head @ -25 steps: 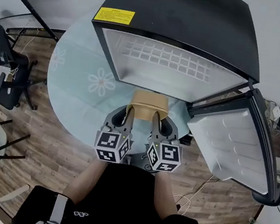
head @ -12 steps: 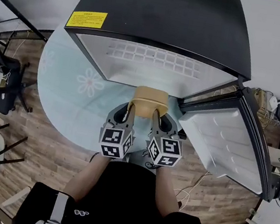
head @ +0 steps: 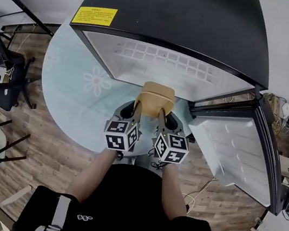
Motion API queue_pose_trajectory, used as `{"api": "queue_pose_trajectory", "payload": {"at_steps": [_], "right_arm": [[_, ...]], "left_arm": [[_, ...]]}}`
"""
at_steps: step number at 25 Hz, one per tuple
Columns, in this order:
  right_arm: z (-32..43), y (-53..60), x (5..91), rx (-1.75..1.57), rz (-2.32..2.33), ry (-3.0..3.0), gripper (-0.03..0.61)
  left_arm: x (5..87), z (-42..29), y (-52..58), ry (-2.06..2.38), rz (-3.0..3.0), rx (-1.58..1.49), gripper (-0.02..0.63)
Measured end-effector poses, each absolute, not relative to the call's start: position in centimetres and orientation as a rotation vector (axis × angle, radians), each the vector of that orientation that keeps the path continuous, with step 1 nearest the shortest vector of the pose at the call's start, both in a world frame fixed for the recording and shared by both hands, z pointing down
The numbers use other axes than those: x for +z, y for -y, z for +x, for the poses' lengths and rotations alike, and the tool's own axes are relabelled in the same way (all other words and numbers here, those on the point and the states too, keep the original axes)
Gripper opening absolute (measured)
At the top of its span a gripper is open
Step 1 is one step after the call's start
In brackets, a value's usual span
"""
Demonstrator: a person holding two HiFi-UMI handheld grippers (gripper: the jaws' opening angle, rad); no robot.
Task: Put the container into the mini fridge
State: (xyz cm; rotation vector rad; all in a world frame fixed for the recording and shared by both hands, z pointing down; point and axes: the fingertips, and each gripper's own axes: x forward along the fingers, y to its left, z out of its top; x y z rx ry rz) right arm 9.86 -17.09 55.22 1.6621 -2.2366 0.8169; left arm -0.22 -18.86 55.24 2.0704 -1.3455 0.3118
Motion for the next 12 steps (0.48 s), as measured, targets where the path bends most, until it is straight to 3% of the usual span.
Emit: {"api": "queue_pose_trajectory", "payload": {"at_steps": [12], "right_arm": [[9.7,18.9,58.7,0.888,1.622,2.182,0.051]], "left_arm": [[58.9,-0.3,20.9,1.280,2.012,0.361,0.038]]}}
